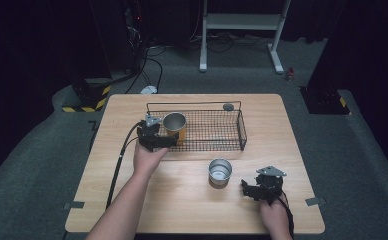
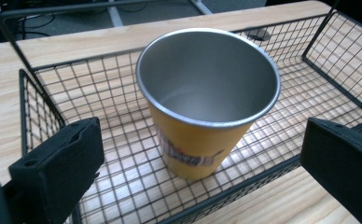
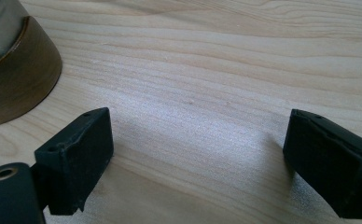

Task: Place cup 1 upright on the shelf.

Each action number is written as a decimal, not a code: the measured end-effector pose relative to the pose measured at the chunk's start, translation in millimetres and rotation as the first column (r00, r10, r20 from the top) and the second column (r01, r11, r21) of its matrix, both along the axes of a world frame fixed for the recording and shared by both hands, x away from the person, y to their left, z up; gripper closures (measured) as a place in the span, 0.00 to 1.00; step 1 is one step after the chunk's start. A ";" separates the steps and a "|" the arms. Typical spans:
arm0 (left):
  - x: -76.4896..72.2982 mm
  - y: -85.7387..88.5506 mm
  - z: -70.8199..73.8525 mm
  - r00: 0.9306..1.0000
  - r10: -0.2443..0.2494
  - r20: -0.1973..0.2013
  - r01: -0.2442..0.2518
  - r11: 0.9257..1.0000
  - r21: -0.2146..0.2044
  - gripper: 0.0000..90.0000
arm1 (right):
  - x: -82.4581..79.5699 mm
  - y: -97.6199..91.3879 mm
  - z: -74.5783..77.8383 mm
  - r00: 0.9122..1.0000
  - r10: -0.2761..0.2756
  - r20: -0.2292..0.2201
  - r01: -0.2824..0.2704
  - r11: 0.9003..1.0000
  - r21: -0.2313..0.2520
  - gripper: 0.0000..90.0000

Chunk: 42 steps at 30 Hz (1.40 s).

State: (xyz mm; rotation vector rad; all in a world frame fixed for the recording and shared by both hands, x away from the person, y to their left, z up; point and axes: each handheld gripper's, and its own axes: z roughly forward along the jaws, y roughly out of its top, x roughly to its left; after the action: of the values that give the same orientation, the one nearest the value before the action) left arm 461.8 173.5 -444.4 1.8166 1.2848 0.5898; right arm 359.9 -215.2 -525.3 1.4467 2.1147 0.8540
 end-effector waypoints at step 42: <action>-74.9 47.1 -25.7 0.999 -0.053 -0.008 0.054 0.999 0.001 0.01 | 0.0 0.0 0.0 1.000 0.000 0.000 0.000 1.000 0.000 0.09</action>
State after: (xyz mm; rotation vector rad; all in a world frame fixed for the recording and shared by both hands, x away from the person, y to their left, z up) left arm 386.9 220.6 -470.1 1.8500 1.2374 0.5543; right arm 359.8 -215.1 -525.3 1.4468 2.1150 0.8539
